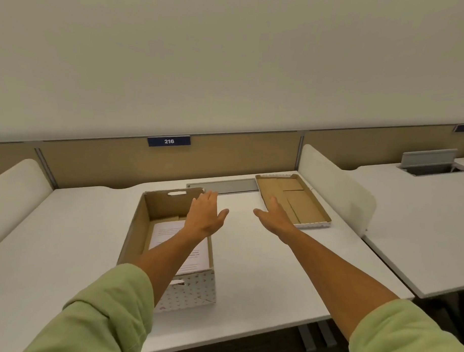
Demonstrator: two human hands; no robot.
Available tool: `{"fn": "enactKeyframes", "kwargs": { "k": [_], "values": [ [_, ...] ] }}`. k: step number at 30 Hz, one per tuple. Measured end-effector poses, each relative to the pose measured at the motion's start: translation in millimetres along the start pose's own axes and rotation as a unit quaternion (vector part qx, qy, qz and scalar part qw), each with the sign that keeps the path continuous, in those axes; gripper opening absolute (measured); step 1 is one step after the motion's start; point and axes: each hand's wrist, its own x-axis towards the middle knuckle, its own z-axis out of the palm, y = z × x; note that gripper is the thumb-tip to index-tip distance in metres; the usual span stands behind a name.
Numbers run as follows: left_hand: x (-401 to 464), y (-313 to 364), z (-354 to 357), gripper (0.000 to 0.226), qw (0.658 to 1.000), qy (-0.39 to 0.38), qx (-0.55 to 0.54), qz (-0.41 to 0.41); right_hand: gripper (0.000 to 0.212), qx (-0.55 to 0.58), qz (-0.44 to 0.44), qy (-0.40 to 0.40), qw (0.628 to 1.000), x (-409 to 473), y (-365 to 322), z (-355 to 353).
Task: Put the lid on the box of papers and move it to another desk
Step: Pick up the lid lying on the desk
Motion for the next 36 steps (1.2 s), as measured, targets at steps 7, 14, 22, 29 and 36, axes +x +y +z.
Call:
{"fn": "enactKeyframes", "kwargs": {
  "k": [7, 14, 22, 29, 36],
  "values": [
    [21, 41, 9, 0.068, 0.999, -0.009, -0.001, 0.034, 0.073, -0.024, -0.015, 0.033, 0.999, 4, 5, -30],
    [52, 61, 22, 0.068, 0.998, -0.017, -0.014, 0.055, 0.077, -0.042, 0.001, 0.061, 0.997, 29, 19, -52],
    [101, 64, 48, 0.067, 0.996, -0.036, 0.016, 0.076, 0.078, -0.067, 0.029, 0.093, 0.993, 70, 35, -73],
    [143, 65, 77, 0.065, 0.995, -0.058, -0.004, 0.084, 0.075, -0.089, 0.049, 0.119, 0.988, 101, 52, -89],
    [175, 73, 112, 0.063, 0.993, -0.082, -0.032, 0.073, 0.075, -0.075, 0.069, 0.128, 0.986, 130, 72, -107]
  ]
}}
